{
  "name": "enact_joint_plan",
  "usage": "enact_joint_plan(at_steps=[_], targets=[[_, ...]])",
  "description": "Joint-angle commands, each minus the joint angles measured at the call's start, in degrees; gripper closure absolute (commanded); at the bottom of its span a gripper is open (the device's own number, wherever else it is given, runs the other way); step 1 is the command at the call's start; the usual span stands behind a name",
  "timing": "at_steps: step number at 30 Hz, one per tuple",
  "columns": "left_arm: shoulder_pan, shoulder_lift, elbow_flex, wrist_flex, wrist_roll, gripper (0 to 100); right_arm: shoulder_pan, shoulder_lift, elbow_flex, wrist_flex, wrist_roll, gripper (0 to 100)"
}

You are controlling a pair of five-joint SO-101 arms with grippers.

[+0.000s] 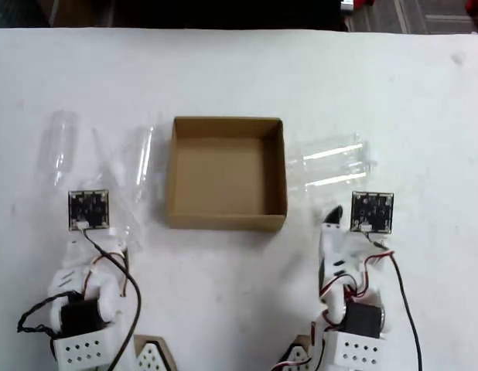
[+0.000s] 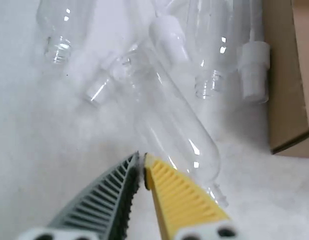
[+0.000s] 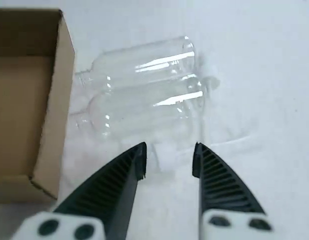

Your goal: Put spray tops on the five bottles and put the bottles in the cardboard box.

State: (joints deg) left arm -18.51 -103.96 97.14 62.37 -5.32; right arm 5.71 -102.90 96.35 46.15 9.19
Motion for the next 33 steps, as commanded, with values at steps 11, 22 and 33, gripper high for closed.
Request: enact_joint_plan(at_steps=[11,22,33], targets=[[0.4,-0.48,-0.18,-1.41,0.26,98,-14.99,-0.48,-11.08,-1.98,6.33,86.5],[0.31,-0.48,-0.18,-1.41,0.26,98,-40.57,0.04,-18.37,-2.07,5.8,86.8],[-7.78,-0.48,-0.35,-1.41,-5.1,80,-30.2,17.36,-14.51,-8.31,0.97,86.8]])
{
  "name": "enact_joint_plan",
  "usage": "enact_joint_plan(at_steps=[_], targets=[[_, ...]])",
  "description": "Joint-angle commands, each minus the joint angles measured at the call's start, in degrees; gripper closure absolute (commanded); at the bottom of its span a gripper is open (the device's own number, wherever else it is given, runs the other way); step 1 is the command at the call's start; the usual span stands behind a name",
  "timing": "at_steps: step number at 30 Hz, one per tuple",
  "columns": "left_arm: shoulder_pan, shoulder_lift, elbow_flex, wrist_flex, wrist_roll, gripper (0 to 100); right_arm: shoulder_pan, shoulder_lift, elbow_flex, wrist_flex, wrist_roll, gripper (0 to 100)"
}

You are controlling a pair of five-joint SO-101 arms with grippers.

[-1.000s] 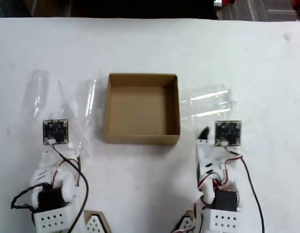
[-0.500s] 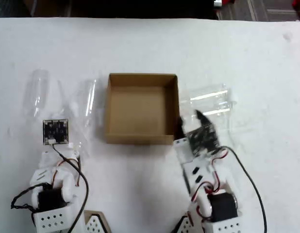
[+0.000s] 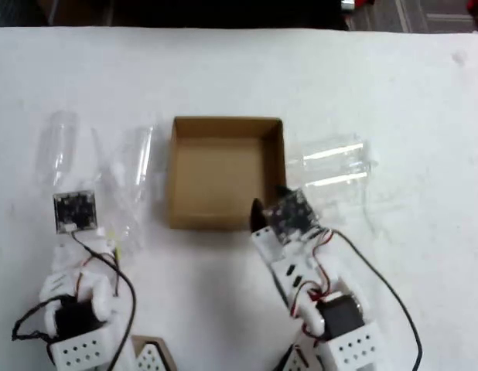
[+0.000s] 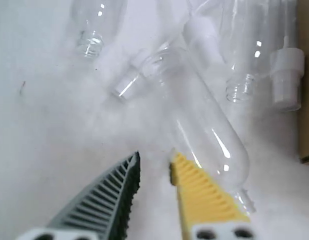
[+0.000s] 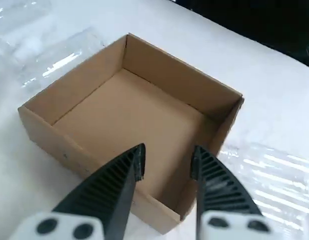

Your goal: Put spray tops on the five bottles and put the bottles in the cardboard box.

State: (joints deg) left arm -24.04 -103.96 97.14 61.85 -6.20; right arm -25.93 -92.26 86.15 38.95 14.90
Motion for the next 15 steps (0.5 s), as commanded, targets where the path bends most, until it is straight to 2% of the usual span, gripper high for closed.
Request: enact_joint_plan(at_steps=[1,3,10,15], targets=[[-2.77,-0.48,-0.53,-0.88,-4.84,78,1.36,9.1,-6.42,0.13,-6.15,86.8],[-3.82,-0.48,-0.62,-0.88,-4.75,76,1.71,14.37,-10.11,1.45,-6.33,86.8],[-5.41,-0.48,-0.62,-1.32,-5.27,80,6.29,34.59,-18.81,0.31,-6.51,86.5],[-5.23,-0.48,-0.62,-1.32,-5.27,81,9.36,40.31,-20.4,-2.15,-6.95,86.5]])
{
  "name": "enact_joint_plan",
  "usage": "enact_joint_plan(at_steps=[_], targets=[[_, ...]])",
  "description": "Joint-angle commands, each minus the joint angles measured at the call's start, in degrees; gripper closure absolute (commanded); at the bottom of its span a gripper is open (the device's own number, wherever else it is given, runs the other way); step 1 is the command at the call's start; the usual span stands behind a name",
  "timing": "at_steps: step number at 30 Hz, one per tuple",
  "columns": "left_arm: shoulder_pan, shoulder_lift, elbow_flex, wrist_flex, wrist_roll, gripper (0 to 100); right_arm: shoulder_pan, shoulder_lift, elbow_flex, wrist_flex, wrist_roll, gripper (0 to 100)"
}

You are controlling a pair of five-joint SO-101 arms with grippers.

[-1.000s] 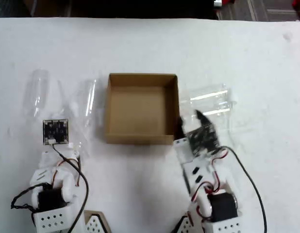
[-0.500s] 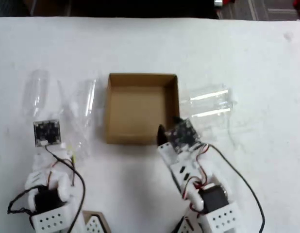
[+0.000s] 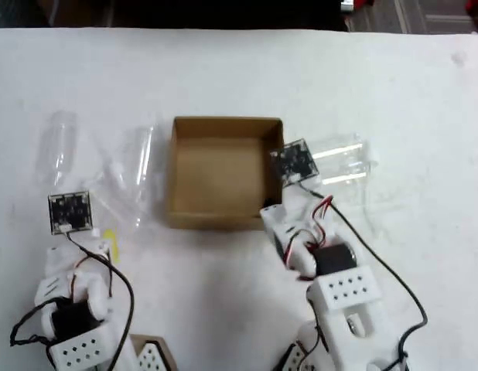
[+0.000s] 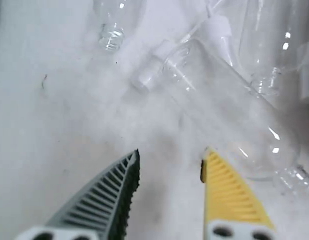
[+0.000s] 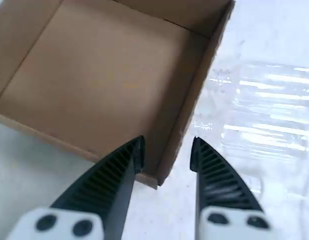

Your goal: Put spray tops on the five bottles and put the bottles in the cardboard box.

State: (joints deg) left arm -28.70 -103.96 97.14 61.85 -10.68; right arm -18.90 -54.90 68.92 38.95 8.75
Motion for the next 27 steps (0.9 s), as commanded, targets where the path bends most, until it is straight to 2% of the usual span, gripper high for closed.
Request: enact_joint_plan(at_steps=[1,6,11,16,21,27], targets=[[-0.57,-0.48,-0.62,-1.32,-0.79,81,2.15,2.95,-3.16,-1.98,-0.79,86.5],[-0.57,-0.48,-0.62,-1.32,-0.79,81,1.54,1.1,-2.55,-1.8,-1.32,86.5],[1.36,-0.48,-0.26,-1.23,-0.79,81,-0.66,-2.15,-0.09,-2.42,-6.15,86.5],[2.59,-0.48,-1.93,-0.79,-1.58,81,-1.63,-7.6,2.99,-2.42,-5.98,86.5],[0.57,-0.48,-11.34,5.63,-11.16,81,-1.45,-15.69,6.95,-2.42,-5.98,86.5],[-6.46,-0.48,-25.14,8.7,-12.13,81,-1.36,-28.0,15.91,-7.43,-3.6,86.5]])
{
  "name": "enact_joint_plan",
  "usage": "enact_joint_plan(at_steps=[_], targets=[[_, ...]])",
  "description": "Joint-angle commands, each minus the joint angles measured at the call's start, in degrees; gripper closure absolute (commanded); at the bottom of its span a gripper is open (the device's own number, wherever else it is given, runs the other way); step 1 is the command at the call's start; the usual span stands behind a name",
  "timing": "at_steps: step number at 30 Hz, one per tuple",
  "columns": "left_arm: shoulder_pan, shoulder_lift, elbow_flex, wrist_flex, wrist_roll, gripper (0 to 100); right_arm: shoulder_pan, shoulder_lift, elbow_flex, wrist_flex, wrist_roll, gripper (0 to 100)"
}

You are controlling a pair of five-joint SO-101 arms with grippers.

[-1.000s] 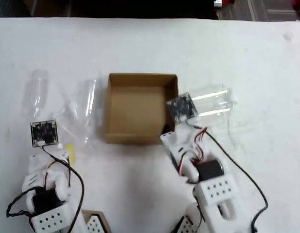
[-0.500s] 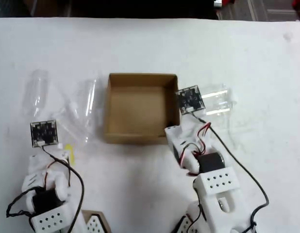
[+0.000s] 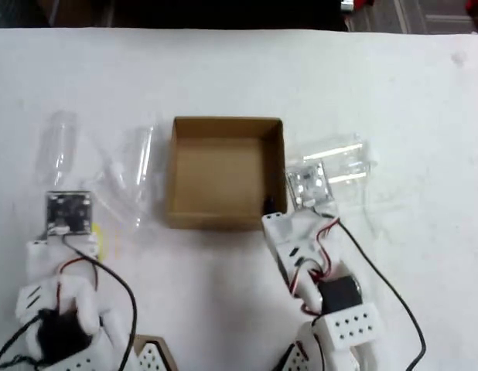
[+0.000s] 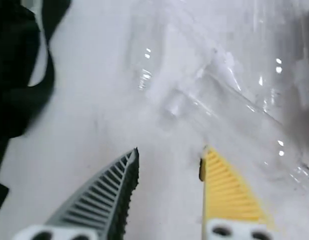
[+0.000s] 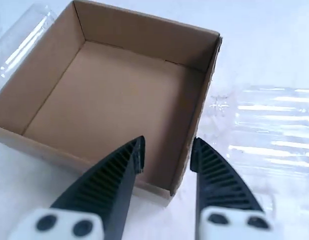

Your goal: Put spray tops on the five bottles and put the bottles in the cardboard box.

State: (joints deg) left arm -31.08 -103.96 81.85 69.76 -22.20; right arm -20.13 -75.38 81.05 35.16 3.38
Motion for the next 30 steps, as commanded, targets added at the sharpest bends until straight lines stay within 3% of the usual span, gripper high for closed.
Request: enact_joint_plan(at_steps=[1,4,10,16,22,30], targets=[[-4.53,-0.48,-11.08,0.88,-0.62,81,-0.13,-9.63,5.1,-3.82,4.13,86.5],[-4.79,-0.48,-12.84,1.76,-0.88,81,-0.66,-16.4,8.53,-3.47,10.46,86.5],[-4.44,-0.4,-12.92,3.34,-2.2,81,-0.66,-28.09,14.77,-3.3,11.52,86.5],[-4.44,3.91,-18.64,5.45,-8.09,81,-0.66,-27.21,15.03,-3.38,11.52,86.5],[-4.44,27.21,-35.16,6.51,-7.82,81,-0.66,-26.95,15.03,-3.3,11.52,86.5],[-4.79,61.49,-54.07,14.07,-8.0,81,-0.66,-26.68,11.87,1.01,11.08,86.8]])
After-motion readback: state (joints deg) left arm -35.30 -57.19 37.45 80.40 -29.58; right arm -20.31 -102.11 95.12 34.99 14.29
